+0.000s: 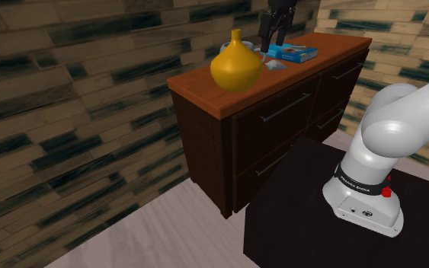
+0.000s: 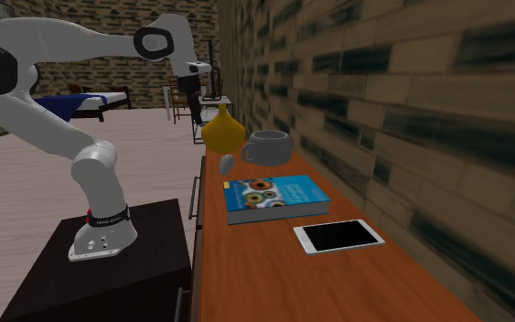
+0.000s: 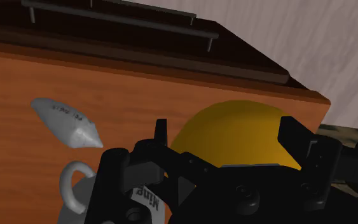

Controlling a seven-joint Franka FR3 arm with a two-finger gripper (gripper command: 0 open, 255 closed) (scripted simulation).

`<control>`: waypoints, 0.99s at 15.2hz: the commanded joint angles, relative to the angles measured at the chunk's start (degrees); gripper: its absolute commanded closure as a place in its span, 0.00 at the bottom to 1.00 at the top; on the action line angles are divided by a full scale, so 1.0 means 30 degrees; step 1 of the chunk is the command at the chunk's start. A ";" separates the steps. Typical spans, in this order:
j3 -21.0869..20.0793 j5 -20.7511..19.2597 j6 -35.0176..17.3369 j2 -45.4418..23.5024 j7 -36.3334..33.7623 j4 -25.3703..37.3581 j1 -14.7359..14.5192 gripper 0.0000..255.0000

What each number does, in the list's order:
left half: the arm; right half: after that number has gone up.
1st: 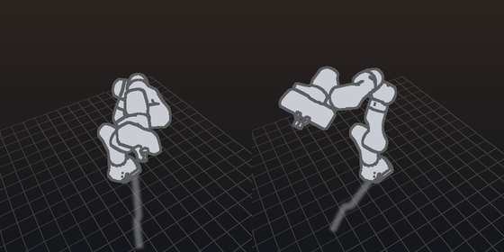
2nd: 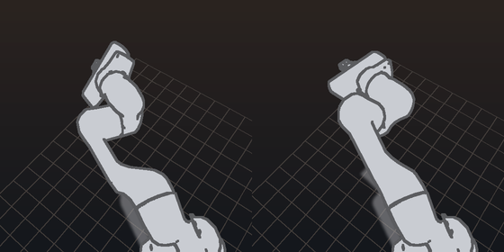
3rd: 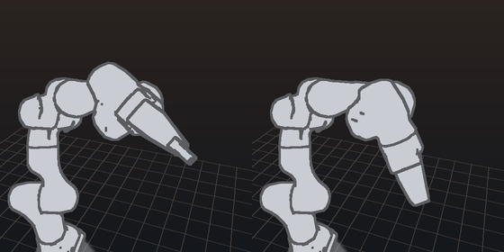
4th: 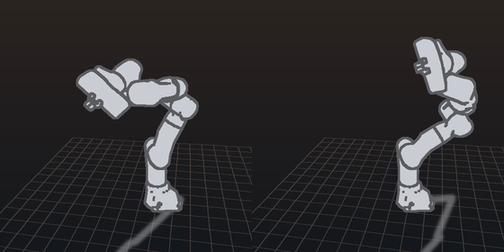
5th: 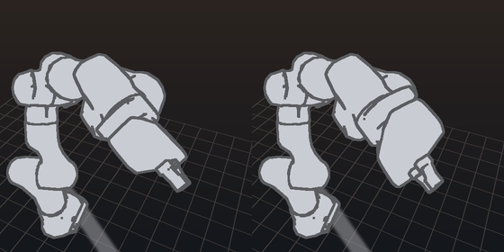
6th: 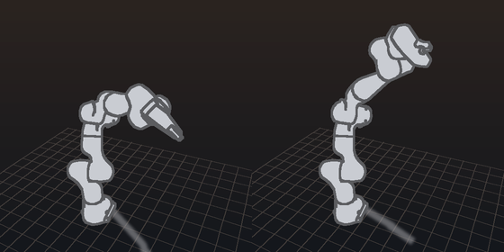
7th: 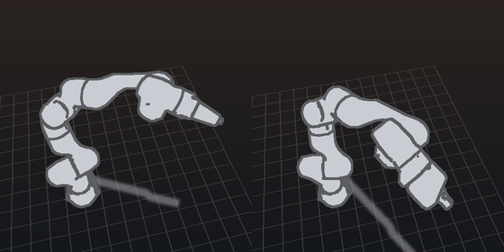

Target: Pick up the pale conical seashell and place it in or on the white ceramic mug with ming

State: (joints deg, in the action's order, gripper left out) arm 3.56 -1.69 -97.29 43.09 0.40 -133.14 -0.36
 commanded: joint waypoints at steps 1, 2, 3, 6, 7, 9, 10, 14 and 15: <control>0.0000 0.0000 0.0000 0.0000 0.0000 0.0000 0.0000 0.00; 0.0343 -0.0413 0.0035 -0.0508 0.0830 0.0154 -0.0019 0.00; 0.0678 -0.0829 0.0056 -0.1036 0.1649 0.0328 -0.0043 0.00; 0.1614 -0.2060 0.0030 -0.2733 0.4061 0.0970 -0.0102 0.00; 0.1902 -0.2462 -0.0007 -0.3333 0.4848 0.1221 -0.0120 0.00; 0.2440 -0.3245 -0.0123 -0.4576 0.6397 0.1774 -0.0145 0.00; 0.2692 -0.3627 -0.0200 -0.5218 0.7158 0.2075 -0.0156 0.00; 0.3566 -0.5066 -0.0629 -0.7896 1.0104 0.3426 -0.0158 0.00; 0.3747 -0.5403 -0.0763 -0.8589 1.0816 0.3799 -0.0142 0.00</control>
State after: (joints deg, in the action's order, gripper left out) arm 14.07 -16.76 -99.25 19.76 30.23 -123.29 -0.85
